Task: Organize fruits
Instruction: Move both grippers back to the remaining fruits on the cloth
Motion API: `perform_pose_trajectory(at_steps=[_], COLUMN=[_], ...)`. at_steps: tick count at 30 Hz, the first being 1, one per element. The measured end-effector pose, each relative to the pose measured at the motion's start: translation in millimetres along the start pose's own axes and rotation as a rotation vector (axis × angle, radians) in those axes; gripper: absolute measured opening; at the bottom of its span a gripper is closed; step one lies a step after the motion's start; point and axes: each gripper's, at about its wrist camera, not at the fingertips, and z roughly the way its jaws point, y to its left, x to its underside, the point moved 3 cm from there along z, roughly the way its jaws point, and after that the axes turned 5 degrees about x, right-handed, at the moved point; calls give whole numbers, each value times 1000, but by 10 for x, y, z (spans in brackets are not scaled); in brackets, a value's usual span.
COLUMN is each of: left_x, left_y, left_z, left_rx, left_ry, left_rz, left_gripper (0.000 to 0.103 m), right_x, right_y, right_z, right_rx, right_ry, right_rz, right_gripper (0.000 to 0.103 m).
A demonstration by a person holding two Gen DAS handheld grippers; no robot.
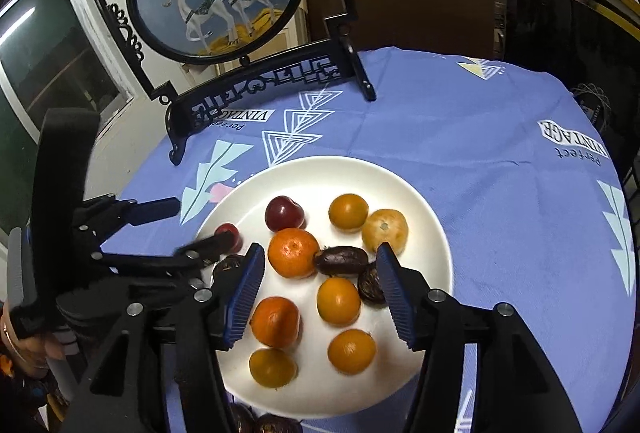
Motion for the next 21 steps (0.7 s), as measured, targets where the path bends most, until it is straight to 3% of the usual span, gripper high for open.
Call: perform_pose_trajectory(at_steps=[10, 16, 21], left_x=[403, 885, 1284], left_y=[300, 405, 467], left_z=[-281, -372, -396], left_rx=[25, 29, 78], left_ry=[4, 45, 98], left_rz=[-98, -102, -143], left_gripper=[74, 75, 75], right_x=[484, 1217, 1634], right_y=[-7, 269, 431], right_z=[-314, -327, -193], right_rx=[-16, -54, -23], right_ry=[33, 167, 240], right_rz=[-1, -162, -276], right_gripper=[61, 61, 61])
